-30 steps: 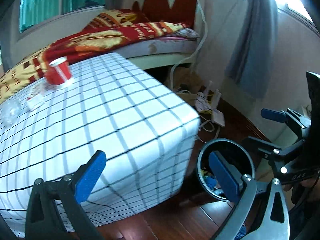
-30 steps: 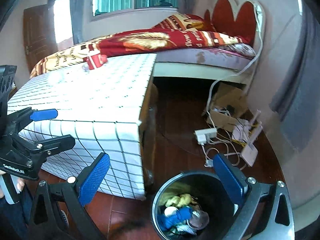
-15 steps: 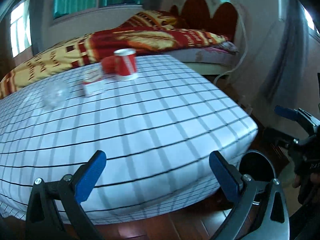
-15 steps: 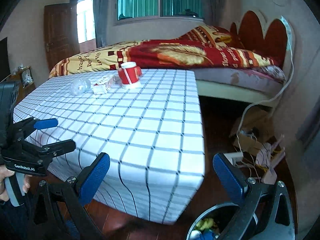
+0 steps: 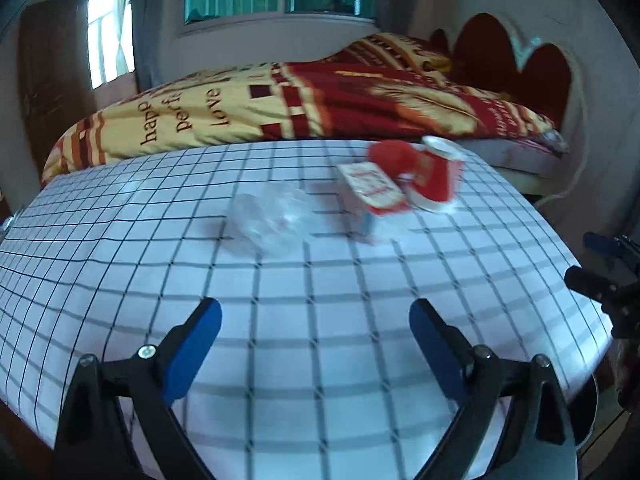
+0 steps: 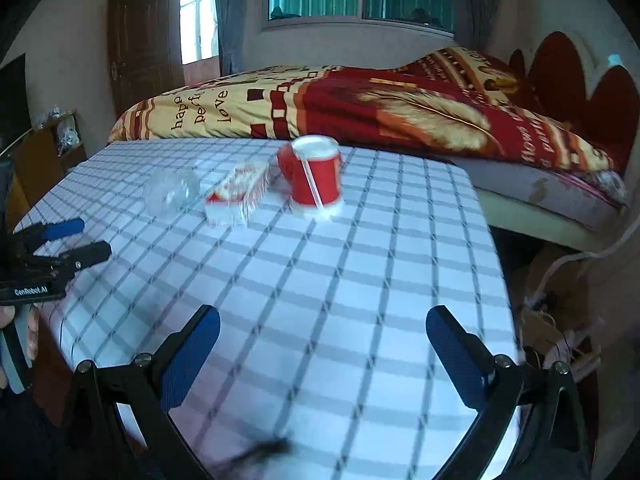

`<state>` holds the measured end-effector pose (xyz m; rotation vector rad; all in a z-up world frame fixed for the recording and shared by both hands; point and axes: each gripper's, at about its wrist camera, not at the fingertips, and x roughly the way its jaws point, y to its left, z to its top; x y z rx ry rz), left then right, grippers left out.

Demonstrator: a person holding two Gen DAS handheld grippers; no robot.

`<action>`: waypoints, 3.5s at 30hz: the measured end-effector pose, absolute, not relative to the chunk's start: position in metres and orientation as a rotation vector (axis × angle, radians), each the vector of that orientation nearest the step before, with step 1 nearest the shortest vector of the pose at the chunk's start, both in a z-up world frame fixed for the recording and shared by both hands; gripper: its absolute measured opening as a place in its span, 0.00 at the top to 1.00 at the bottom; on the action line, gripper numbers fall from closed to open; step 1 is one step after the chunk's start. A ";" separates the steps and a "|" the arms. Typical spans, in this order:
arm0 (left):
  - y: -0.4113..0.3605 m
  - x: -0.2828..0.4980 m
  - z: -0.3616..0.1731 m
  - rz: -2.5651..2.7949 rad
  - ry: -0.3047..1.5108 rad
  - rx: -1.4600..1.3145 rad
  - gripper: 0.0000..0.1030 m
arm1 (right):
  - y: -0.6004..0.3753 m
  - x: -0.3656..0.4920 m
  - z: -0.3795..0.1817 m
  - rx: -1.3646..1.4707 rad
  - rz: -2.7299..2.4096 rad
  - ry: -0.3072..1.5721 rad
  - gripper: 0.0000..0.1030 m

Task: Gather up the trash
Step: 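Grasp the red-and-white paper cup with the right tool while the left tool grasps the clear plastic bag, then carry the paper cup and plastic bag toward the black bin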

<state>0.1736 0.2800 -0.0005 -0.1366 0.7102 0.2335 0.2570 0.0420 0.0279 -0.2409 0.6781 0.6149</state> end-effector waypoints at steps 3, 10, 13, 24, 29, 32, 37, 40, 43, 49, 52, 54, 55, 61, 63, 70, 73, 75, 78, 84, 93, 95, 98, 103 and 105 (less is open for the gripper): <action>0.300 0.197 -0.009 0.246 0.725 -0.150 0.09 | 0.073 0.294 0.028 -0.237 0.628 0.687 0.00; 0.326 0.247 -0.024 0.227 0.761 -0.173 0.15 | 0.123 0.367 0.021 -0.239 0.625 0.738 0.00; 0.332 0.259 -0.027 0.230 0.782 -0.184 0.17 | 0.140 0.392 0.013 -0.257 0.615 0.766 0.00; 0.337 0.267 -0.032 0.169 0.801 -0.224 0.52 | 0.152 0.404 0.006 -0.234 0.659 0.804 0.47; 0.316 0.248 -0.014 0.151 0.755 -0.184 0.52 | 0.126 0.373 0.021 -0.251 0.669 0.750 0.47; 0.297 0.234 -0.001 0.137 0.730 -0.162 0.52 | 0.100 0.350 0.034 -0.258 0.666 0.717 0.47; 0.252 0.202 0.013 0.091 0.698 -0.135 0.52 | 0.051 0.308 0.049 -0.238 0.655 0.687 0.47; 0.226 0.188 0.017 0.063 0.687 -0.115 0.52 | 0.025 0.283 0.055 -0.219 0.648 0.674 0.47; 0.204 0.176 0.019 0.033 0.683 -0.107 0.52 | -0.001 0.260 0.059 -0.192 0.639 0.665 0.47; 0.161 0.161 0.020 -0.028 0.687 -0.084 0.52 | -0.049 0.223 0.063 -0.157 0.610 0.652 0.47; 0.143 0.157 0.019 -0.057 0.689 -0.076 0.52 | -0.074 0.209 0.064 -0.136 0.589 0.649 0.47; 0.130 0.154 0.019 -0.076 0.689 -0.064 0.52 | -0.089 0.202 0.063 -0.122 0.574 0.649 0.47; 0.122 0.153 0.019 -0.089 0.690 -0.057 0.52 | -0.097 0.197 0.063 -0.117 0.565 0.649 0.47; 0.082 0.147 0.018 -0.151 0.696 -0.018 0.52 | -0.143 0.181 0.056 -0.072 0.508 0.656 0.47; 0.070 0.146 0.017 -0.168 0.697 -0.009 0.52 | -0.159 0.179 0.053 -0.052 0.485 0.662 0.47; 0.028 0.146 0.015 -0.242 0.703 0.025 0.52 | -0.201 0.170 0.047 -0.019 0.419 0.679 0.47; 0.012 0.147 0.014 -0.270 0.706 0.035 0.52 | -0.216 0.166 0.045 -0.009 0.397 0.682 0.47; 0.003 0.147 0.013 -0.286 0.708 0.040 0.52 | -0.226 0.164 0.043 0.000 0.384 0.685 0.47; -0.010 0.148 0.011 -0.313 0.711 0.049 0.52 | -0.241 0.159 0.040 0.010 0.359 0.690 0.47; -0.038 0.149 0.005 -0.368 0.723 0.064 0.52 | -0.267 0.151 0.032 0.019 0.313 0.709 0.47; -0.084 0.149 -0.006 -0.460 0.751 0.096 0.52 | -0.305 0.136 0.018 0.042 0.246 0.736 0.47; -0.093 0.149 -0.009 -0.478 0.757 0.103 0.52 | -0.317 0.133 0.013 0.051 0.230 0.745 0.47; -0.108 0.149 -0.015 -0.512 0.773 0.113 0.52 | -0.333 0.129 0.003 0.069 0.207 0.765 0.47; -0.136 0.143 -0.030 -0.568 0.810 0.136 0.52 | -0.355 0.121 -0.011 0.086 0.179 0.796 0.47; -0.143 0.143 -0.035 -0.582 0.824 0.142 0.52 | -0.362 0.117 -0.018 0.089 0.171 0.810 0.47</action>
